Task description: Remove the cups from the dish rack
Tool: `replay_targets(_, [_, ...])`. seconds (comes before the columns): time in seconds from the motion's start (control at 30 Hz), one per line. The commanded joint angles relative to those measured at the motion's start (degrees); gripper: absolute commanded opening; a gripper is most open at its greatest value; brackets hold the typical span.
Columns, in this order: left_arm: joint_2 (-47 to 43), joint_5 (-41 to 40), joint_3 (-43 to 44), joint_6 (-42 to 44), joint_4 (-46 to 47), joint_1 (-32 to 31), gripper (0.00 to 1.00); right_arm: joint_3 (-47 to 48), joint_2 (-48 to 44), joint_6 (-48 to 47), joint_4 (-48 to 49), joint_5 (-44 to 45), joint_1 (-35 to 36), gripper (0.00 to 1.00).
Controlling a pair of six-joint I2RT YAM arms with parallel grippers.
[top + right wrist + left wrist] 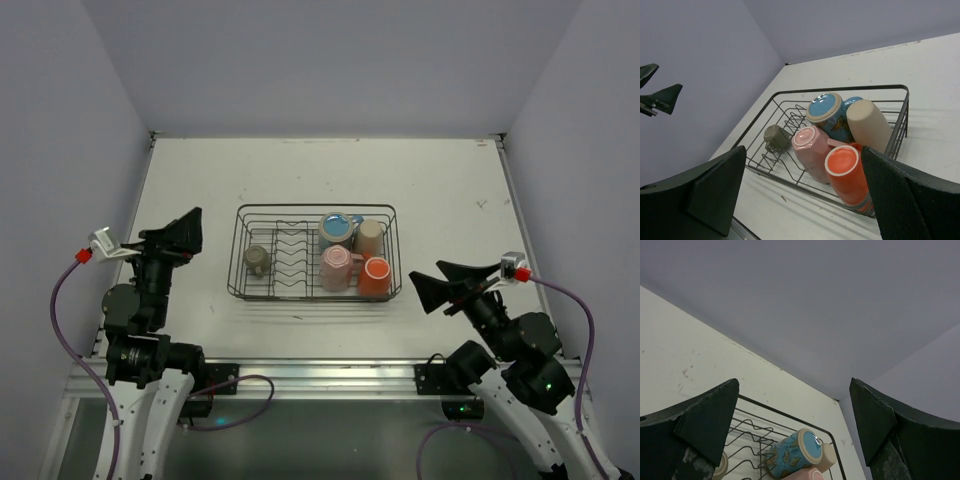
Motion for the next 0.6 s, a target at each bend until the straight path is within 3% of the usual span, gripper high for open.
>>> replay_targets(0.0, [0.75,-1.4,0.14,-1.33,1.61,0.29,0.96,0.91,-2.72,-0.45,0.66,1.18,-0.02,0.99])
replay_targets(0.27, [5.66,0.27,1.81,-1.15,0.47,0.29,0.96,6.78,7.29,-1.06,-1.43,1.1,-0.02,0.99])
replay_targets(0.57, [24.11,2.82,9.08,0.25,-8.13,0.29,0.92,25.86,43.49,-2.73,-19.44,4.51,-0.02,0.99])
